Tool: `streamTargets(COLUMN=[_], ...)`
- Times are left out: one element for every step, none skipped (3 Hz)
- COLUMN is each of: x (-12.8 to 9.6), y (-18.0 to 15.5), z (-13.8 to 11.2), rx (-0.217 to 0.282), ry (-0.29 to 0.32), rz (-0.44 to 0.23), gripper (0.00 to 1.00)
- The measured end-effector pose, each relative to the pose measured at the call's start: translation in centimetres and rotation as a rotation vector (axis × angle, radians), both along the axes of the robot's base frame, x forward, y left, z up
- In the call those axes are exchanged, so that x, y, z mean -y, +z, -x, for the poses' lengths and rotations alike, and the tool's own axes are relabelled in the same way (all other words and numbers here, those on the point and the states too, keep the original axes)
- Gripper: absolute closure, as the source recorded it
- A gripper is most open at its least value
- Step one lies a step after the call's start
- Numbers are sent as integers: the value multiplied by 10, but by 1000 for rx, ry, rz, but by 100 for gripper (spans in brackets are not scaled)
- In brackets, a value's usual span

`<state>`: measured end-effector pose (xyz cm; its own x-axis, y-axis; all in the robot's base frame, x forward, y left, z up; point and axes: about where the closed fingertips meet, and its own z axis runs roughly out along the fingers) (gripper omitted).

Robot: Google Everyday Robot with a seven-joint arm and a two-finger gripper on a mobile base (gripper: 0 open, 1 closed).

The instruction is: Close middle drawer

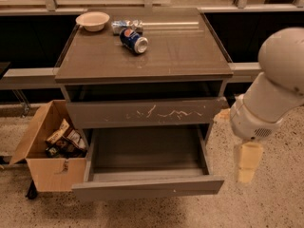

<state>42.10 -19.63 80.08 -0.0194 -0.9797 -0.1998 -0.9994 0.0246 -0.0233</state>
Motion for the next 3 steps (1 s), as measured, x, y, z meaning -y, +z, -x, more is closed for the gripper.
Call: streamTargets(x=[-18, -32, -32], y=[-91, -168, -168], z=[22, 44, 44], rx=[-135, -255, -255], ry=[26, -24, -24], rz=[-24, -27, -27], gripper=[0, 0, 0])
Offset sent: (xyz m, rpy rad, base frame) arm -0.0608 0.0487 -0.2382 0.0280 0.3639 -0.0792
